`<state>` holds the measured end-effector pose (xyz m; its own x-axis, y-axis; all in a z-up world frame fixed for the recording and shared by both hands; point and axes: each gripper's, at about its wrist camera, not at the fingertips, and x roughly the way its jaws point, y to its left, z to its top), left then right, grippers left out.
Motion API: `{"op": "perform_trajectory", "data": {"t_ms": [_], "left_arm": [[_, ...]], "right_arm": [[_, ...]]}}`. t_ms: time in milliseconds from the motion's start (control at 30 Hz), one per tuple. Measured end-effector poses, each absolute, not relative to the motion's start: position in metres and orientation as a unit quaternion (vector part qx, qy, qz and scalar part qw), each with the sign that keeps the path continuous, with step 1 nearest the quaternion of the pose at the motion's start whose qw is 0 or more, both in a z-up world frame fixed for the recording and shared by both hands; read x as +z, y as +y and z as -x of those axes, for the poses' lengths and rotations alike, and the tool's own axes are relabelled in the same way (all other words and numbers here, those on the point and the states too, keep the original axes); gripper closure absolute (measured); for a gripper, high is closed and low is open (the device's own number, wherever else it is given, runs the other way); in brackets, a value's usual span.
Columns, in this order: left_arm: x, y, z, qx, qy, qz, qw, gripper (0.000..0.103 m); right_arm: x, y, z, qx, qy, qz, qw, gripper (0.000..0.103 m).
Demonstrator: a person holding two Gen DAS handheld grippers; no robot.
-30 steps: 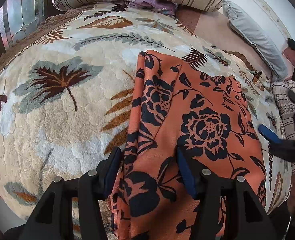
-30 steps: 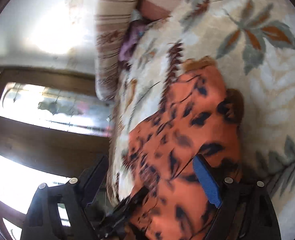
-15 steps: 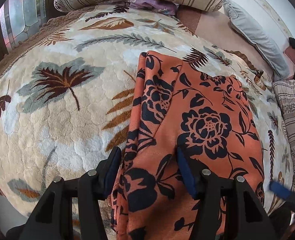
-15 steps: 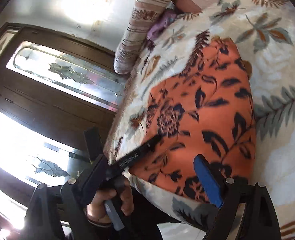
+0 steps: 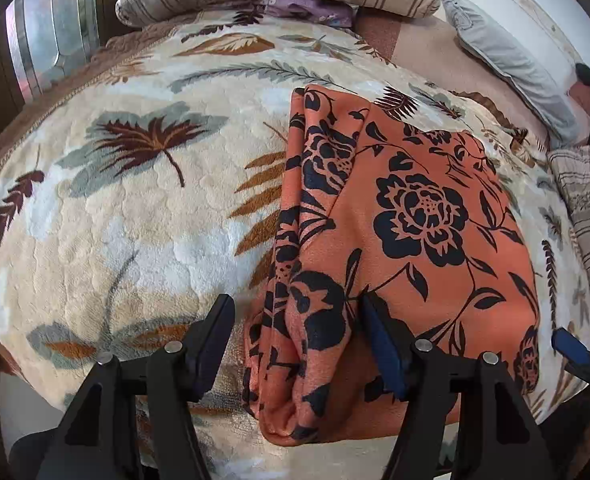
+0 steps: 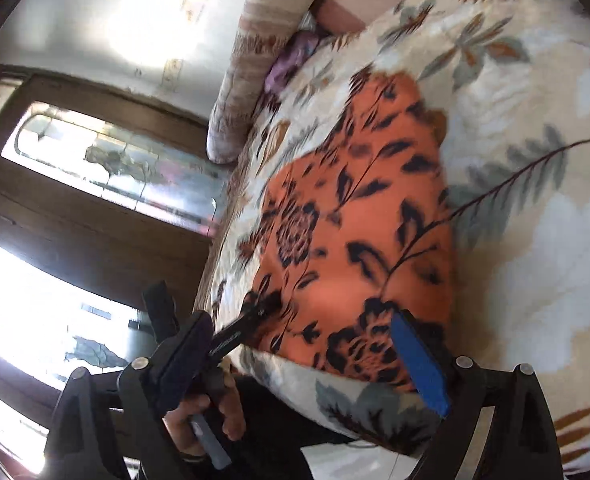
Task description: Fold small clothes
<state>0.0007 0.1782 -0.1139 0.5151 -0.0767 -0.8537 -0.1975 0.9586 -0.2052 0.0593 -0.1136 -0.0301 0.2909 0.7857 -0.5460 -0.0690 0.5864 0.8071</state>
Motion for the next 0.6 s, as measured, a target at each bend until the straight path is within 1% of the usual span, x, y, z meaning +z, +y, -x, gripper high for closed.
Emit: {"op": "perform_trajectory", "data": {"t_ms": [100,233,300,333,400,433,500,533,600], "left_arm": [[-0.114,0.175,0.000,0.034,0.486,0.122,0.865,0.036],[-0.117,0.178,0.002,0.028,0.482,0.132,0.866,0.034],[-0.118,0.179,0.003,0.026,0.480,0.133,0.866,0.033],[-0.119,0.179,0.002,0.027,0.480,0.134,0.867,0.032],[-0.120,0.181,0.002,0.026,0.479,0.137,0.867,0.032],[-0.120,0.181,0.002,0.026,0.479,0.139,0.866,0.032],[-0.120,0.182,0.003,0.023,0.478,0.140,0.867,0.032],[-0.120,0.182,0.004,0.023,0.477,0.139,0.867,0.032],[-0.121,0.182,0.003,0.023,0.476,0.137,0.868,0.032]], "right_arm": [[-0.049,-0.139,-0.076,0.254,0.531,-0.375,0.716,0.010],[-0.089,-0.136,-0.093,0.241,0.572,-0.404,0.672,0.010],[-0.086,-0.125,-0.099,0.245,0.572,-0.388,0.679,0.010],[-0.083,-0.117,-0.105,0.256,0.576,-0.379,0.677,0.013],[-0.085,-0.098,-0.113,0.253,0.602,-0.330,0.681,0.037],[-0.087,-0.090,-0.115,0.252,0.615,-0.309,0.680,0.056],[-0.074,-0.081,-0.112,0.248,0.608,-0.277,0.701,0.063],[-0.055,-0.073,-0.106,0.245,0.595,-0.228,0.731,0.065],[-0.036,-0.054,-0.095,0.233,0.579,-0.151,0.766,0.066]]}}
